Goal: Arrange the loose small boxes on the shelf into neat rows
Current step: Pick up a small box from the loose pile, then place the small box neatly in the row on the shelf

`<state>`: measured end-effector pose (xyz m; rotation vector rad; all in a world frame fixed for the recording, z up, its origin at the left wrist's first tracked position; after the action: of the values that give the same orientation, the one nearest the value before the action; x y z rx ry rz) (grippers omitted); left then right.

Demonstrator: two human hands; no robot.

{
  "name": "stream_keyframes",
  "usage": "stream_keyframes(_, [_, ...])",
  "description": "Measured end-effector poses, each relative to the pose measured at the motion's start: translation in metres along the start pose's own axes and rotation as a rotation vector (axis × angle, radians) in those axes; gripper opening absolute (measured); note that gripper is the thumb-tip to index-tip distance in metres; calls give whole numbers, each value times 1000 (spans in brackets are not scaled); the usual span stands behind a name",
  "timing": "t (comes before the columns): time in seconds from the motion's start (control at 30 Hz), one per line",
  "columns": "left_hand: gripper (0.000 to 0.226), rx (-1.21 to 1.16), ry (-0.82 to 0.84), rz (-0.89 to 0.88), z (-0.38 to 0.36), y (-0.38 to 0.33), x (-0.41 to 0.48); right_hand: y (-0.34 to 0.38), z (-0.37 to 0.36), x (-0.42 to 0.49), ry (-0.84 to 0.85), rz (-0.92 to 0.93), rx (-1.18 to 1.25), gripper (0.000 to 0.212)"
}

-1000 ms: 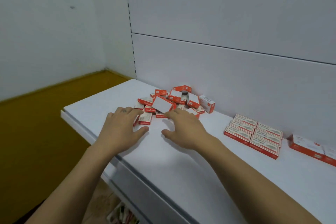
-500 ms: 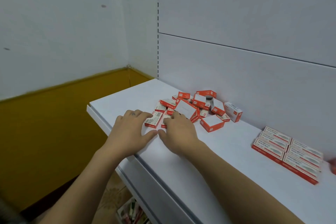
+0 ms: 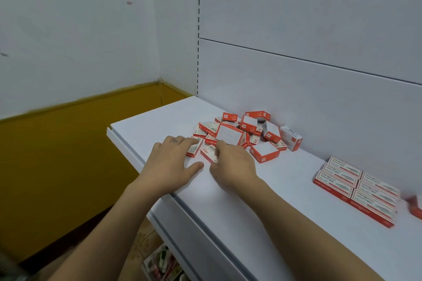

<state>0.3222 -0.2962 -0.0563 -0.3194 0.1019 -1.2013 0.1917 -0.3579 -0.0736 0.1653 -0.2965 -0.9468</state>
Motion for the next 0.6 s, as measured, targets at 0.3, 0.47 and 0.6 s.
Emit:
stream_keyframes(0.3, [62,-44,12,-172,-5,-36,0,-38,37,-41,-57,-30,154,34])
stream_keyframes(0.47, [66,-97,52,-307,-12,-85,-4,-66,75,-80,-101,-19,115,35])
stream_keyframes(0.6, [63,-132,37,-489,-20,-128,-10,-96,97,-115,-213,-108,123,34])
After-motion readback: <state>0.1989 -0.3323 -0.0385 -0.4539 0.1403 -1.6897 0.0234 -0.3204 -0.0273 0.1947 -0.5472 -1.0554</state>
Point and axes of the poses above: each hand's wrist, its own x-axis towards the middle knuckle, its own z-axis out of the back of the hand, y = z × x, the point moved 2 cm from there along x, towards the middle knuckle, and after that the axes turned 14 degrees about z, right-handed, at the moved point
